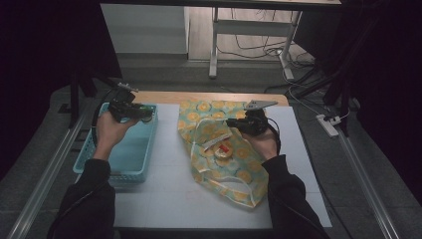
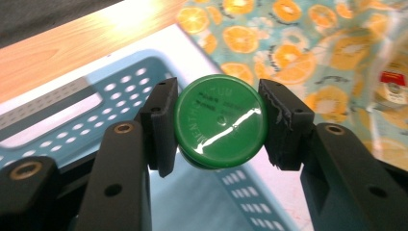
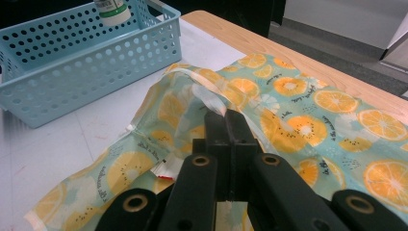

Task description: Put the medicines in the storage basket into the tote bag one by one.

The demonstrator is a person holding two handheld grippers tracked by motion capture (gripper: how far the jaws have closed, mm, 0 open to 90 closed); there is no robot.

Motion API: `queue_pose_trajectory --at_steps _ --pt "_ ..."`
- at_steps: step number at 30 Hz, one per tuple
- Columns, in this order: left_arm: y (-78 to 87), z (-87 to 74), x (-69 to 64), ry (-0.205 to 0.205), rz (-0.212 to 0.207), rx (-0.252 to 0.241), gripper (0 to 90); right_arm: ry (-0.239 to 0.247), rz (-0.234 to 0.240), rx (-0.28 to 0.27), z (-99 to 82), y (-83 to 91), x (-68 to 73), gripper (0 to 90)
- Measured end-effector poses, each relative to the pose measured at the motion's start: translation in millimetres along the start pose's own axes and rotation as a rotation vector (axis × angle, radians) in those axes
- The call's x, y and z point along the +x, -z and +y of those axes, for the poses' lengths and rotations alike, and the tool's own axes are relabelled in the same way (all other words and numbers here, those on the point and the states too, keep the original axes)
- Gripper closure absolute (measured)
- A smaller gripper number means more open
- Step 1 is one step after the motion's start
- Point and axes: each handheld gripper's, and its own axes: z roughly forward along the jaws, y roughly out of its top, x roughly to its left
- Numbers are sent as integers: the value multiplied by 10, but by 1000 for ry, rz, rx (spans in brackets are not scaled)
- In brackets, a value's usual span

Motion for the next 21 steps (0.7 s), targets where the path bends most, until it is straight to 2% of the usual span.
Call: queue_pose_trajectory --at_steps 10,17,21 --pt "-26 39 -253 -52 -75 -12 521 -6 1 -7 4 13 -6 900" --pt "-60 99 -498 -100 -138 -19 521 -5 -1 -6 2 8 -8 900" --pt "-110 132 -636 -131 -160 -13 521 -6 -3 -7 -1 9 -11 900"
